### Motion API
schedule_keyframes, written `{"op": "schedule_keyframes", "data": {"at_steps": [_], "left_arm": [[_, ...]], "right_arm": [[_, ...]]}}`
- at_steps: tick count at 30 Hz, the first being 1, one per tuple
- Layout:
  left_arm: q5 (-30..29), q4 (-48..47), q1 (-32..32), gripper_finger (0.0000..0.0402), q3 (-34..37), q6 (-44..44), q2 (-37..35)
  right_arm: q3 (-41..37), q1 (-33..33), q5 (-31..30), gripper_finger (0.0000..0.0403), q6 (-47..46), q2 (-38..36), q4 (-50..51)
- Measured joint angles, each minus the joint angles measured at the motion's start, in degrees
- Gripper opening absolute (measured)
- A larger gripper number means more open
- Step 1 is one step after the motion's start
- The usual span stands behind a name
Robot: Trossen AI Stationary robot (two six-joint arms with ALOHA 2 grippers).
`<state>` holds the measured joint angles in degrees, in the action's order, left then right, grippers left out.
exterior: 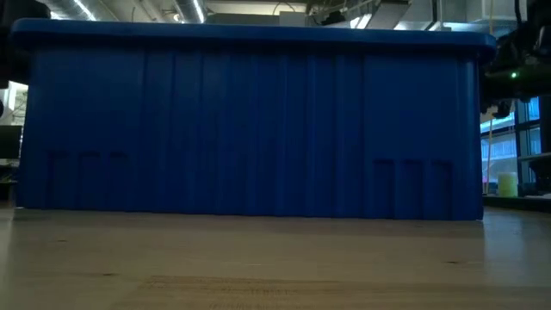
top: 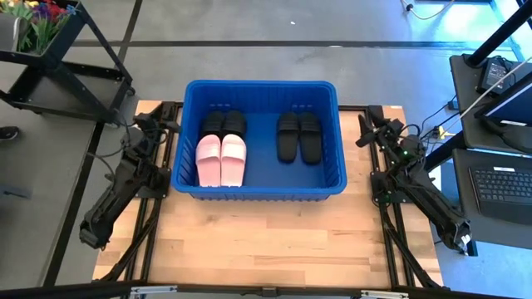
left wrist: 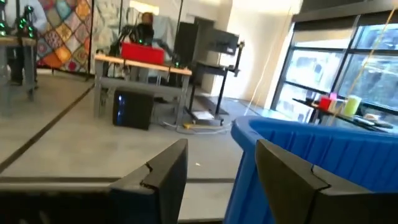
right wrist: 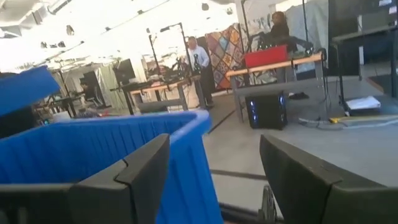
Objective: Pick and place slides into bin
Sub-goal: Return to Home Position
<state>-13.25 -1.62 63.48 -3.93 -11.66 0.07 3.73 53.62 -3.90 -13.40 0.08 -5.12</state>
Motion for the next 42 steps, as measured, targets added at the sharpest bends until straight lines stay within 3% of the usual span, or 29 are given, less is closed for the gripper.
{"op": "schedule_keyframes", "data": {"at_steps": [3,9,42], "left_arm": [[-4.0,0.4,-0.1,0.0183,0.1,1.7,0.0],[-18.6,-3.9,0.1,0.0183,0.6,8.0,0.2],[-19.1,-4.2,1.8,0.0183,0.6,9.4,0.3]], "right_arm": [[-2.2,0.0,-0.3,0.0251,-1.5,0.0,-1.3],[-3.4,0.0,-2.1,0.0251,-2.8,0.0,0.6],[-3.4,0.2,-2.5,0.0251,1.9,0.3,3.1]]}}
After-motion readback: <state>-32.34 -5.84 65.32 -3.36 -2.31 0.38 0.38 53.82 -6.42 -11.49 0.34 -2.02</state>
